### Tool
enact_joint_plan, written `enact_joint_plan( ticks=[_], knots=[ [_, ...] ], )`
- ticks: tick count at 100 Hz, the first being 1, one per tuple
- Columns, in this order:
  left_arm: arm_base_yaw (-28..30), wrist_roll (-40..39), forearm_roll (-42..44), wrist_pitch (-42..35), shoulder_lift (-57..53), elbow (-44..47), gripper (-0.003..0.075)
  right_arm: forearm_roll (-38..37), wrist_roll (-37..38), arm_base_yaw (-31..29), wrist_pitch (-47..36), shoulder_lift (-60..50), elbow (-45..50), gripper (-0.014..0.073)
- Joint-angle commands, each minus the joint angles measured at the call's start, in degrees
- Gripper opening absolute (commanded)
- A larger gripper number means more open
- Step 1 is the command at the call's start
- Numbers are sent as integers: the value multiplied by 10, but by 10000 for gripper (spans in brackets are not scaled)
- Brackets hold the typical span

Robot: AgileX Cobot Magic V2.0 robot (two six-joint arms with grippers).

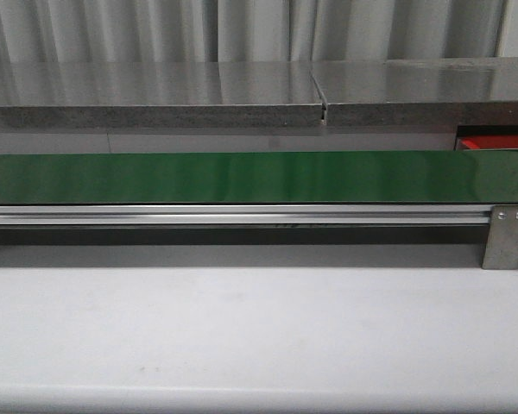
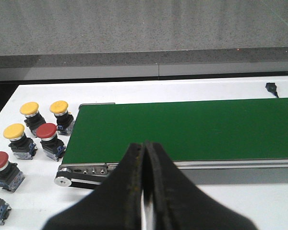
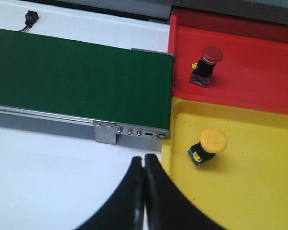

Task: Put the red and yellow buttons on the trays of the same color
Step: 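Withdraw the right gripper and move the left gripper toward the buttons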

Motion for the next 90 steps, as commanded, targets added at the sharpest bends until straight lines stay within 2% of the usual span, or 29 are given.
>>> enact_joint_plan(
  ticks=[1, 10, 17, 24, 34, 39, 44, 56, 66, 80, 90],
  knots=[
    [-4, 0, -6, -36, 6, -14, -20, 4, -6, 1, -39, -2, -14, -118],
    [-4, 0, -6, -34, 6, -14, 0, 4, -6, 1, -39, -2, -14, -118],
    [-4, 0, -6, -30, 6, -14, 80, 4, -6, 1, -39, -2, -14, -118],
    [-4, 0, -6, -28, 6, -14, 221, 4, -6, 1, -39, -2, -14, -118],
    [-4, 0, -6, -26, 6, -14, 493, 4, -6, 1, -39, -2, -14, -118],
    [-4, 0, -6, -26, 6, -14, 589, 4, -6, 1, -39, -2, -14, -118],
    [-4, 0, -6, -26, 6, -14, 645, 4, -6, 1, -39, -2, -14, -118],
    [-4, -7, -6, -26, 6, -14, 660, 4, -6, 1, -39, -2, -14, -118],
    [8, -58, 14, -16, 26, -23, 660, 4, -6, 1, -39, -2, -14, -118],
    [40, -129, 70, 16, 105, -82, 660, 4, -6, 1, -39, -2, -14, -118],
    [68, -144, 76, 19, 182, -140, 660, 4, -6, 1, -39, -2, -14, -118]
  ],
)
